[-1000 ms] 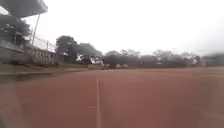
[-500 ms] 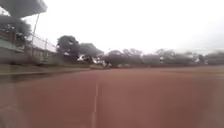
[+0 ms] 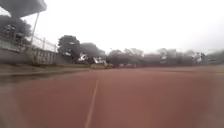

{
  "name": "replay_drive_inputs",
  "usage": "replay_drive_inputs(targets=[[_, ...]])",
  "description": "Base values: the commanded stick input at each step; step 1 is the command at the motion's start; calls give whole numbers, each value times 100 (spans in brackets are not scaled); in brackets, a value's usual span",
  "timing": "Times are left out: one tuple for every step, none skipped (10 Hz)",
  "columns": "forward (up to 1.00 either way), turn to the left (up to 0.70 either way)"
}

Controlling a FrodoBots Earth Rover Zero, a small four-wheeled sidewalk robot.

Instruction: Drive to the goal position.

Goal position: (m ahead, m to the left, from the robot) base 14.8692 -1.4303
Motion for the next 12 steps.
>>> replay_drive_inputs(targets=[[100,0],[100,0],[100,0],[100,0],[100,0],[100,0],[100,0],[100,0],[100,0],[100,0],[100,0],[100,0]])
